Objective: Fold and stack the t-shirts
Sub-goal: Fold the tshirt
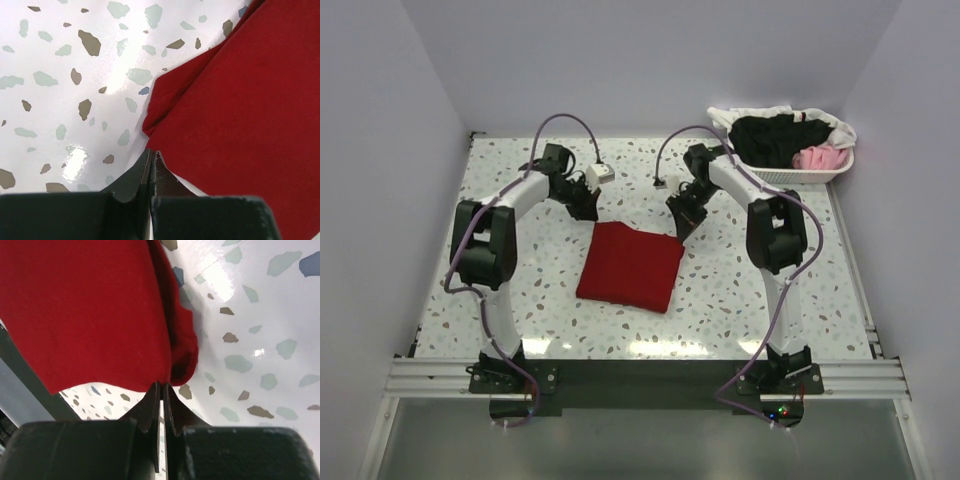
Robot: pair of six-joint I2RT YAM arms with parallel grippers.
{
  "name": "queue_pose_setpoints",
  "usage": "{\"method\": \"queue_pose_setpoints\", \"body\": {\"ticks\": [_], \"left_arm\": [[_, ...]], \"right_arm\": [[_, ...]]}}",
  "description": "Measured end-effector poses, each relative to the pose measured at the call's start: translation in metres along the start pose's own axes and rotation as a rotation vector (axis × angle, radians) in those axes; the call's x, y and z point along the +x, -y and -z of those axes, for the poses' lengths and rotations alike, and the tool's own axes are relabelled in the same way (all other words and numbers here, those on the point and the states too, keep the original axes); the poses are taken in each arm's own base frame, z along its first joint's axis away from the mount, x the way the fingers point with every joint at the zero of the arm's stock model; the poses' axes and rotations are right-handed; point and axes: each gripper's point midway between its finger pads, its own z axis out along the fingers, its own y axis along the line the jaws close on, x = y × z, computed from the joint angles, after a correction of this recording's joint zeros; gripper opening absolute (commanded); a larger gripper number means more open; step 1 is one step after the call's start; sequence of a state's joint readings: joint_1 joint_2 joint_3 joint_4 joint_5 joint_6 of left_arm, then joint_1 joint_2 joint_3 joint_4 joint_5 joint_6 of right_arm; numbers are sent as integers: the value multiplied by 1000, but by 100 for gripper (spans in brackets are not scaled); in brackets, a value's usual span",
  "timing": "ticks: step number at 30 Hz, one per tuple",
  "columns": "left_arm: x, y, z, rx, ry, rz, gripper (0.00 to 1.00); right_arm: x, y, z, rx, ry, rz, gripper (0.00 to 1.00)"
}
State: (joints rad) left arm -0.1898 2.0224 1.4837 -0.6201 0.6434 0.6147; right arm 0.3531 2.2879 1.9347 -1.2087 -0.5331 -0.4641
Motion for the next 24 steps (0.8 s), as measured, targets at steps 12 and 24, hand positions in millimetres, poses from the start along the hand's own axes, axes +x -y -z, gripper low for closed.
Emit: {"method": "queue_pose_setpoints", "body": {"ticks": [12, 24], "left_arm": [[-19, 4, 22, -34, 40, -79, 0], [-14, 2, 3, 7, 47, -10, 11]], "right_arm": [[11, -2, 36, 90, 9, 67, 0], [29, 52, -4, 213, -80, 39, 0]]}}
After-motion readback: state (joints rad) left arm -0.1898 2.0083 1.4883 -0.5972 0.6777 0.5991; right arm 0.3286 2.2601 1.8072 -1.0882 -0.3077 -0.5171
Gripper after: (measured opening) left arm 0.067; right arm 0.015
